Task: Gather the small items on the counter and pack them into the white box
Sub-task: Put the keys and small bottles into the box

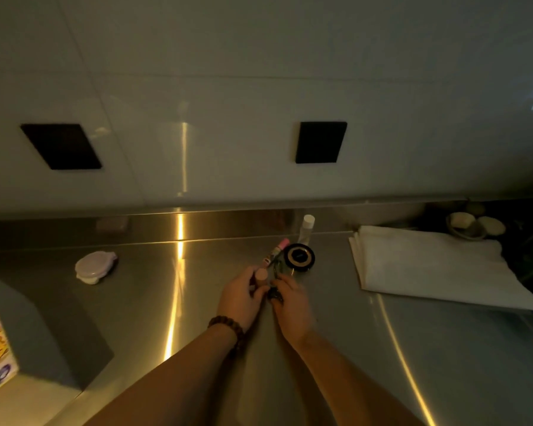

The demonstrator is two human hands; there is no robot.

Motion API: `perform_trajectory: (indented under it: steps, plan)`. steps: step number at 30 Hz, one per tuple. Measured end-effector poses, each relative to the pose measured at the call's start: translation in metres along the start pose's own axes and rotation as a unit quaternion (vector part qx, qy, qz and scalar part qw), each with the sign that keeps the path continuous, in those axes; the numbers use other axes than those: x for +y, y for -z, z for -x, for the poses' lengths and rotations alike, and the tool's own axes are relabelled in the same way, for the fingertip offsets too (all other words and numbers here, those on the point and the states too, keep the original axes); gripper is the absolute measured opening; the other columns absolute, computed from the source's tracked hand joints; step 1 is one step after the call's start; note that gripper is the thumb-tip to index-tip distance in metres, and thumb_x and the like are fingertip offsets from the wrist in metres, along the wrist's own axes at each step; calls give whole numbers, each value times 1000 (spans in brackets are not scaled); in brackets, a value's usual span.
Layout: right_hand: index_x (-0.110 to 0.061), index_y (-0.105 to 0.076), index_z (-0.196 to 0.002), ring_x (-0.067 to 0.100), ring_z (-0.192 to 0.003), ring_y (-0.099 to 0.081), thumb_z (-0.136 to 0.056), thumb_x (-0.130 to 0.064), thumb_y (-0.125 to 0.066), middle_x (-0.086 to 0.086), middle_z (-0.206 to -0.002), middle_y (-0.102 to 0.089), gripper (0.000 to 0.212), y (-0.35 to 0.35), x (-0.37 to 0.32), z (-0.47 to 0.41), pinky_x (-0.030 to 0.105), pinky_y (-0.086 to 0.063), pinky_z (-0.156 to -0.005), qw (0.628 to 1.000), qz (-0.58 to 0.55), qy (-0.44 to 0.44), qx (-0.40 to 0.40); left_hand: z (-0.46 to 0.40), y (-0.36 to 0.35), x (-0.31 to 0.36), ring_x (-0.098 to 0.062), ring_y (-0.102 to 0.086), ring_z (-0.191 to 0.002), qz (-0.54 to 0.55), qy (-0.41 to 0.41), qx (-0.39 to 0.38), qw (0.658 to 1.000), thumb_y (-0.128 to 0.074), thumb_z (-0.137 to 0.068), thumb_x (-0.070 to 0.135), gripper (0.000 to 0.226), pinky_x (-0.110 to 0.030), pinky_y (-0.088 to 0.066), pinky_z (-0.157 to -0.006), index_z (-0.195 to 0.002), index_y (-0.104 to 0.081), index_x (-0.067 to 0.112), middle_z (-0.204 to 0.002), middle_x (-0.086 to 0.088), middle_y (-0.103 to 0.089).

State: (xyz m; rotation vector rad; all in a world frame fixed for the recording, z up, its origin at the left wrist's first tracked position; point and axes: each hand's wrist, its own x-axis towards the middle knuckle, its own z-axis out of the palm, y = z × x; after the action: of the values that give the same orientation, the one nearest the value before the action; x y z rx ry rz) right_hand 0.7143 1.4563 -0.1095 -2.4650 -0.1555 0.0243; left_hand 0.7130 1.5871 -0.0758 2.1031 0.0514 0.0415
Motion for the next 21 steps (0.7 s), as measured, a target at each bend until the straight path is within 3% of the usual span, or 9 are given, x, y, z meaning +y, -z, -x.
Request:
perform_trajectory:
  steps: [6,10,12,15,18,21]
  plan:
    - [-15,-60,-124,15,-118,-49,-90,-17,-61,2,-129,-55,34,6,-15,14,26,-37,-105,999,-39,3,25,12,27,0,-1,-53,-89,-14,6,39,999,-68,-82,21,34,-16,-41,-77,-114,-55,26,-96,14,-57]
    - [-18,-64,-115,-1,-92,-56,-88,-16,-64,-3,-113,-59,26,21,-42,21,13,-45,-89,991,-123,-8,52,25,61,8,4,-52,-83,-9,-3,76,997,-68,-81,19,35,-8,-37,-71,-113,-56,26,-94,15,-57]
    - [-20,-65,-111,4,-92,-59,-87,-14,-66,-3,-108,-61,24,29,-62,23,24,-51,-89,982,-180,-4,50,32,84,13,10,-51,-75,-7,-17,99,995,-69,-81,20,33,-1,-35,-62,-110,-56,26,-89,19,-55]
    - [-20,-65,-106,12,-94,-64,-85,-9,-68,2,-104,-65,24,42,-103,27,27,-54,-84,968,-249,14,31,46,124,23,6,-55,-76,-10,-40,138,990,-69,-81,22,32,-4,-38,-60,-110,-57,26,-89,14,-58]
    - [-20,-65,-106,-5,-87,-63,-85,-8,-68,-5,-98,-66,24,51,-152,31,8,-48,-74,961,-266,67,21,62,171,31,-5,-58,-84,-12,-59,176,983,-69,-81,25,35,-17,-44,-72,-113,-56,24,-95,7,-61]
    - [-20,-65,-106,-16,-82,-59,-85,-7,-67,-14,-93,-64,25,56,-211,36,3,-44,-70,949,-292,118,-6,80,228,35,-5,-57,-83,-36,-68,211,974,-68,-81,28,37,-25,-47,-75,-115,-55,23,-93,10,-59]
